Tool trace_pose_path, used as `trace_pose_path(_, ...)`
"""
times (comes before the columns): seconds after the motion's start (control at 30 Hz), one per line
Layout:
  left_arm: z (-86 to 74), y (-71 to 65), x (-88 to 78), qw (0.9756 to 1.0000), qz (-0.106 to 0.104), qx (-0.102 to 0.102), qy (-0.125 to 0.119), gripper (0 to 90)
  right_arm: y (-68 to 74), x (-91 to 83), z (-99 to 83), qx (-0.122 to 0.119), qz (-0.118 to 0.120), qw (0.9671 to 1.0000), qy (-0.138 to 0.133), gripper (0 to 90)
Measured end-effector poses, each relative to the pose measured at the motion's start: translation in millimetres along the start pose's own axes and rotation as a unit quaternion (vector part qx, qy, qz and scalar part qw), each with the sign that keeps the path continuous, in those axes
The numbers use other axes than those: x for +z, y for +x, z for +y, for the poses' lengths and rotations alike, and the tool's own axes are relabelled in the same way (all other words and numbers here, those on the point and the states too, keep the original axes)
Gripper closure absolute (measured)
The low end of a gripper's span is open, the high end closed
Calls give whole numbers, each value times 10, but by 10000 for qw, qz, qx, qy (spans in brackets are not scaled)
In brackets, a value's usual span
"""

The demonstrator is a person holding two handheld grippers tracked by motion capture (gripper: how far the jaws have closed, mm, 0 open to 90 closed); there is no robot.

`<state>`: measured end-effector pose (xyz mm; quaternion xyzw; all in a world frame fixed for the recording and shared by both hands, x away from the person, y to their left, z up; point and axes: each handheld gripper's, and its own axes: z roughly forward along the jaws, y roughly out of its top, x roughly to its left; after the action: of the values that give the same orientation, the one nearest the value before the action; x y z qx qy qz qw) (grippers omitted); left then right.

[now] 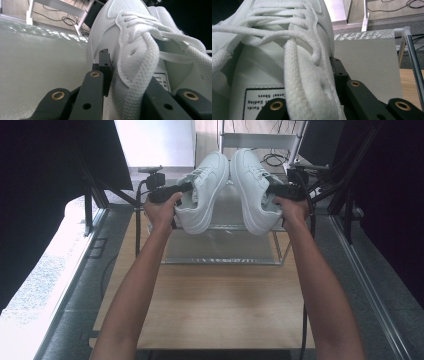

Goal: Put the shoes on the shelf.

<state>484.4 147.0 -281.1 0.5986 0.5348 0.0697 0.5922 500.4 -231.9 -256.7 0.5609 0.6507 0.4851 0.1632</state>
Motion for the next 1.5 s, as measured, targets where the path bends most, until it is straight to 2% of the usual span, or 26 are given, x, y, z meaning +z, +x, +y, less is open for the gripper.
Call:
trace_pose_path(0.2,49,21,90,9997,221,-37,59,824,-25,104,46,93,-155,9998,45,870)
trace_pose_path(0.33,113,37,126,9996,229,-186,51,822,-19,188,77,142,-269,9995,72,870)
trace_pose_path(0.43,139,21,160,9992,347,-177,74,820,3,263,71,156,-356,9992,124,868)
trace_pose_path(0.47,144,9,198,9984,500,-206,134,819,22,304,68,152,-399,9990,166,867)
trace_pose_path(0.5,144,9,198,9984,500,-206,134,818,22,304,68,152,-399,9990,166,867)
trace_pose_path(0.53,138,4,239,9971,689,-276,169,816,44,344,67,122,-468,9986,208,866)
trace_pose_path(0.57,138,4,239,9971,689,-276,169,815,44,344,67,122,-468,9986,208,866)
trace_pose_path(0.6,127,1,279,9954,871,-358,187,813,60,385,66,91,-555,9981,263,867)
trace_pose_path(0.8,97,16,396,9928,1079,-431,292,805,69,490,63,185,-655,9973,272,864)
trace_pose_path(0.97,75,27,460,9921,1125,-455,312,798,79,565,40,229,-674,9970,292,847)
trace_pose_path(1.13,16,20,557,9914,1160,-462,392,784,129,680,42,218,-928,9944,465,833)
trace_pose_path(1.2,-16,34,595,9917,1078,-573,393,739,144,707,42,216,-963,9940,468,796)
trace_pose_path(1.27,-32,32,624,9924,1003,-606,377,665,159,739,35,235,-856,9948,502,723)
trace_pose_path(1.3,-37,21,627,9932,947,-583,349,632,185,742,30,189,-730,9961,460,693)
trace_pose_path(1.37,-42,-3,647,9945,869,-461,364,579,260,741,25,-116,-840,9957,375,655)
trace_pose_path(1.5,-17,-12,586,9960,711,-393,381,520,288,678,27,-125,-699,9970,297,563)
